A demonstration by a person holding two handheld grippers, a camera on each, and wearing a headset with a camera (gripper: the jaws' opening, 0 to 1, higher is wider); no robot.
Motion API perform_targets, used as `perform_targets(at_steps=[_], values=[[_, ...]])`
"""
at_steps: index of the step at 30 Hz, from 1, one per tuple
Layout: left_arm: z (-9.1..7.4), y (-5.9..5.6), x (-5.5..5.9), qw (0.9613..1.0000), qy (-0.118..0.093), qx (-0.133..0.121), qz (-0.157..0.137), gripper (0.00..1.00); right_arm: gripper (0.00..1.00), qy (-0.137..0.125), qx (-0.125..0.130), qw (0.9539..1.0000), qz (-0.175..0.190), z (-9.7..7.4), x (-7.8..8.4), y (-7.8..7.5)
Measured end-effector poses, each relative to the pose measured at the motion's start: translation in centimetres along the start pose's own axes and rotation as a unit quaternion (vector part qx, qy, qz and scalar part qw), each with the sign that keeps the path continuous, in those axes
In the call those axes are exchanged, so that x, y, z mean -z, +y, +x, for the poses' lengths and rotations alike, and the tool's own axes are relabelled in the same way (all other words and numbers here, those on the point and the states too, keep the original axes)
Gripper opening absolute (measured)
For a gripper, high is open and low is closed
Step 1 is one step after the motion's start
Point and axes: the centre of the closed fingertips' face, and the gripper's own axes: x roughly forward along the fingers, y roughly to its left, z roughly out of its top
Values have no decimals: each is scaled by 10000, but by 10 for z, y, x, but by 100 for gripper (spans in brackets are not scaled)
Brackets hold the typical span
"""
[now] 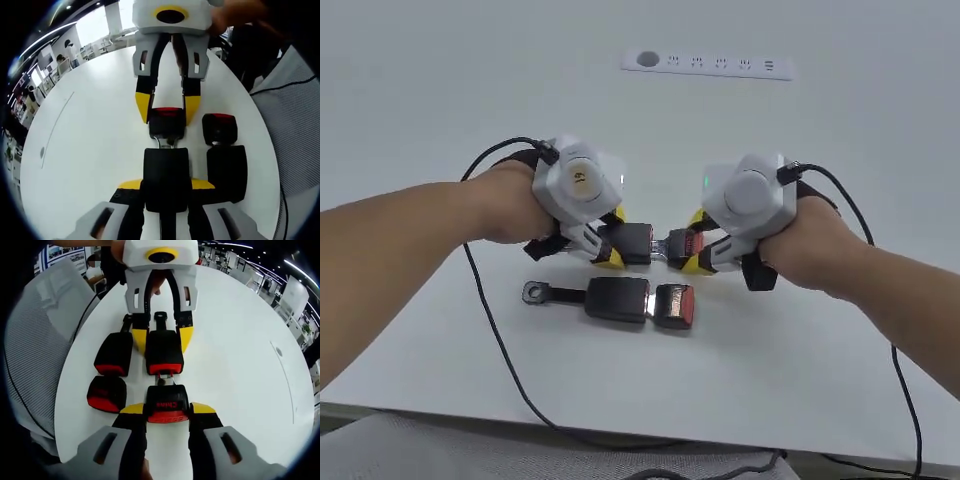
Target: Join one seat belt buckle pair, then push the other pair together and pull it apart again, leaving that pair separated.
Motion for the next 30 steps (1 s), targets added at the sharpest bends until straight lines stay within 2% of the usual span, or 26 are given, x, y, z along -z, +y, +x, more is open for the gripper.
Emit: perform_targets(at_steps=[4, 7, 19, 30], values=[[0, 0, -1, 10000, 0, -3, 0, 33, 29, -22, 9, 10000, 13, 1, -1, 2], [0, 0, -1, 10000, -2, 1, 9, 33, 29, -97, 2, 10000, 15, 5, -7, 4], [0, 2, 2, 10000, -42, -9, -10, 32, 29, -61, 30, 10000, 50, 8, -13, 3], [-1, 2, 2, 10000, -35, -49, -22, 32, 29, -8, 7, 10000, 54, 7, -13, 1]])
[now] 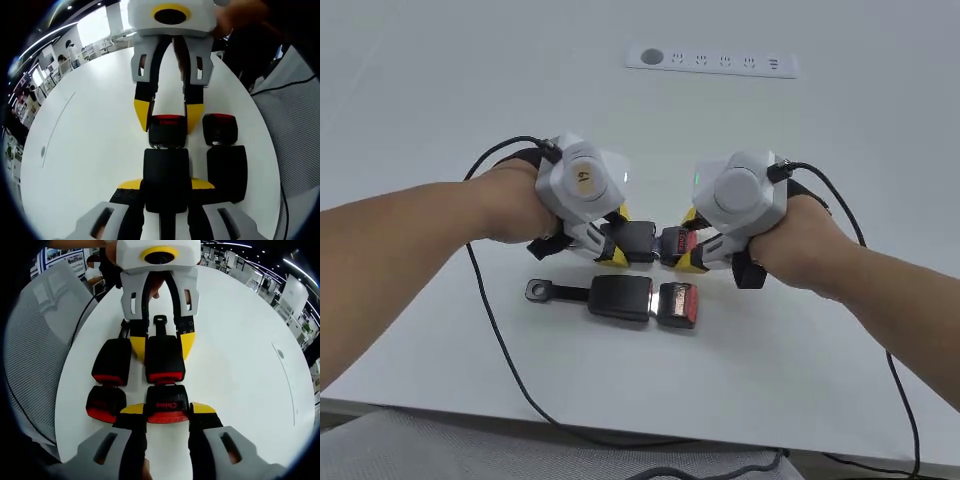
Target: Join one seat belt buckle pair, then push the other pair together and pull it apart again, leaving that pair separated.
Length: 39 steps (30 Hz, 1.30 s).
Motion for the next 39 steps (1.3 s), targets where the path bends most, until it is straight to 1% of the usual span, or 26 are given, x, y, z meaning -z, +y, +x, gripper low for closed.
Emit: perform_targets(at_steps=[4, 6, 9, 16, 19, 21, 26, 30, 34, 36, 39], values=[[0, 1, 1, 10000, 17, -6, -26, 33, 29, -1, 0, 10000, -1, 1, 0, 0], [0, 1, 1, 10000, 31, -2, -32, 33, 29, -5, -1, 10000, 1, 1, 0, 3], [0, 0, 0, 10000, 42, 5, -44, 33, 29, -6, 6, 10000, 14, 1, 1, 1], [0, -1, -1, 10000, 8, 1, -99, 33, 30, -21, 25, 10000, 35, 0, 1, 1], [-1, -2, -2, 9999, -16, -3, -103, 33, 30, -3, 25, 10000, 36, 0, 2, 4], [-1, -3, -2, 9999, -18, 6, -104, 33, 30, 7, 23, 10000, 41, -2, 3, 5], [0, 0, 0, 9999, 1, 45, -101, 33, 30, 72, 14, 10000, 19, -7, 10, 1], [1, 2, 2, 9999, -10, 46, -101, 33, 30, 99, 10, 9999, 16, -9, 12, 2], [1, 1, 2, 9999, -28, 48, -111, 33, 31, -93, -66, 9999, 91, -13, 14, 3], [0, -1, 0, 10000, -4, 48, -84, 33, 31, -112, -89, 9998, 113, -13, 15, 1], [0, -1, 0, 9999, -4, 45, -96, 33, 31, -99, -86, 9999, 86, -15, 19, 2]])
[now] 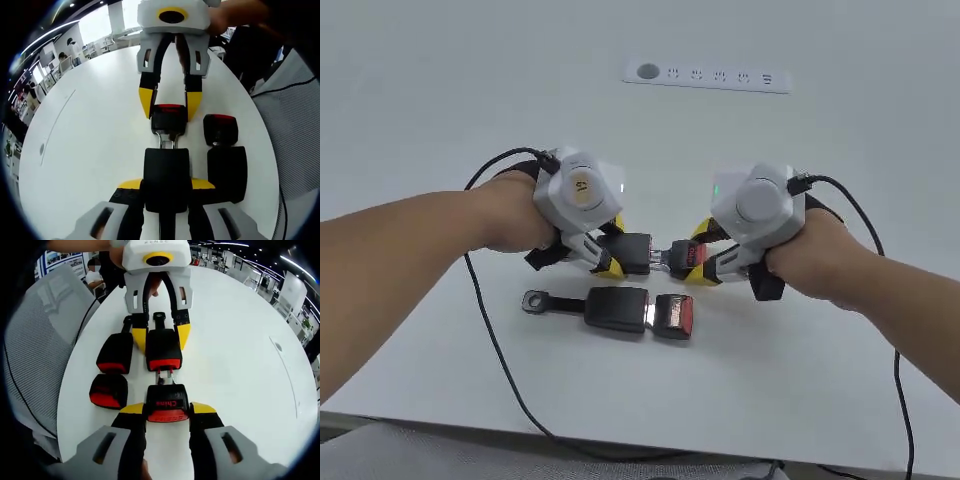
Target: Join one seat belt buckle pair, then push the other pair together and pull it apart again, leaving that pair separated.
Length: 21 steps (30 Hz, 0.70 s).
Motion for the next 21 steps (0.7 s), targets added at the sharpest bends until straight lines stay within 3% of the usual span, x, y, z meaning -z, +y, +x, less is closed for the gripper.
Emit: perform_targets(at_steps=[11, 21], values=[[1, 2, 1, 10000, 2, 6, -4, 33, 31, 74, 94, 9999, 105, -18, 31, -9], [1, 3, 3, 10000, 18, -35, 6, 34, 32, 262, 85, 9996, 66, -37, 65, -5]])
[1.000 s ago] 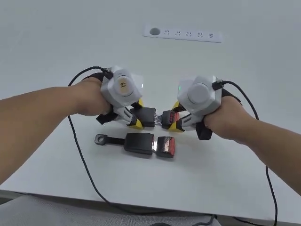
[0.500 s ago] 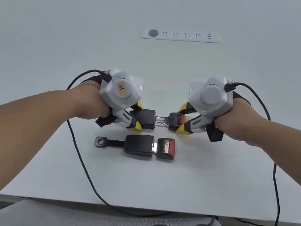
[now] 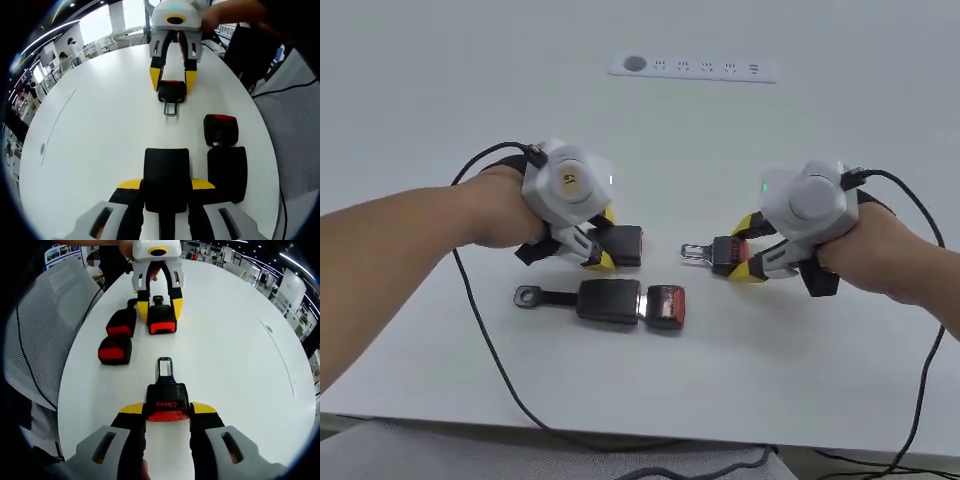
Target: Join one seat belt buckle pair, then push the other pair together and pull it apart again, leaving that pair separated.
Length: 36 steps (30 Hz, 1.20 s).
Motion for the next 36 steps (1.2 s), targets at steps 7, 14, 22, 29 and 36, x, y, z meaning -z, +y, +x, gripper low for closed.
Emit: perform_targets(at_steps=[7, 14, 22, 29, 36], values=[[-1, -2, -2, 10000, 14, -33, 18, 34, 32, 116, 56, 9999, 98, -10, 18, -3], [0, 0, -2, 10000, 65, -12, -7, 34, 33, 257, 60, 9996, 75, -13, 25, -2], [0, 3, 1, 9999, 26, -79, -116, 35, 33, 270, 86, 9995, 164, -13, 26, -2], [1, 6, 3, 9998, -7, -155, -150, 35, 37, 235, 159, 9994, 214, -14, 25, 0], [-1, 6, 2, 9996, -2, -249, -104, 42, 42, 60, 374, 9987, 353, -20, 17, -3]])
